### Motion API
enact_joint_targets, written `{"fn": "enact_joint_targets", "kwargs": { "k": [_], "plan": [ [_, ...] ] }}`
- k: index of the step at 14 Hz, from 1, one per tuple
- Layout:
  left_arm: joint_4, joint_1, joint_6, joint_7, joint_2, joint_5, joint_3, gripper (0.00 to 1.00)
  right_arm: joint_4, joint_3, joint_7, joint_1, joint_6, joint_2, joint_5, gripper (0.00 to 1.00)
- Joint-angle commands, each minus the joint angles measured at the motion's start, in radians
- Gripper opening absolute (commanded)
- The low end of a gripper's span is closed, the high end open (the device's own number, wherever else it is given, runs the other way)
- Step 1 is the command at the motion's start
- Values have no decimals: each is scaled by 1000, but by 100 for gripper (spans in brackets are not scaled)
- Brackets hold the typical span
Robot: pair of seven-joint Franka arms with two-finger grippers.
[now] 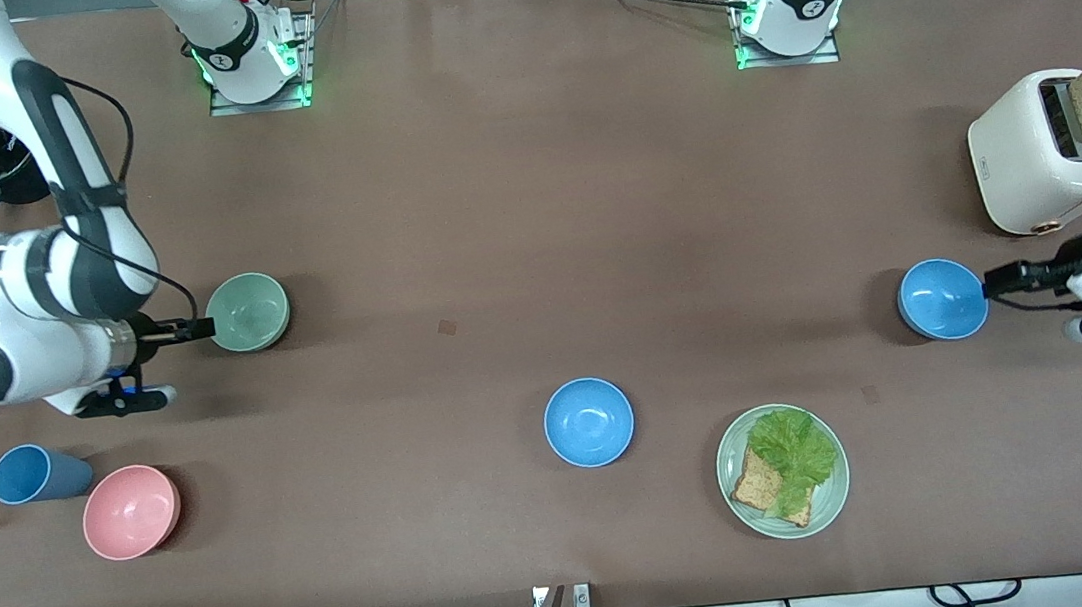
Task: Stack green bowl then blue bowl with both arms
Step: 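Grasp the green bowl with the right gripper while the left gripper grasps the blue bowl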
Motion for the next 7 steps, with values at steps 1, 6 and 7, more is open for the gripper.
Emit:
{"fn": "enact_joint_targets", "kwargs": {
  "k": [1, 6, 7],
  "plan": [
    [45, 48, 67, 102, 75, -12, -4, 100, -15, 5, -5, -5, 16, 30, -2, 100],
    [-42, 63, 156, 127, 122, -18, -9, 100, -45, 5, -5, -8, 31, 67, 4, 73],
    [-111, 68, 215, 127, 102, -16, -12, 100, -43, 5, -5, -8, 31, 70, 4, 57]
  ]
}}
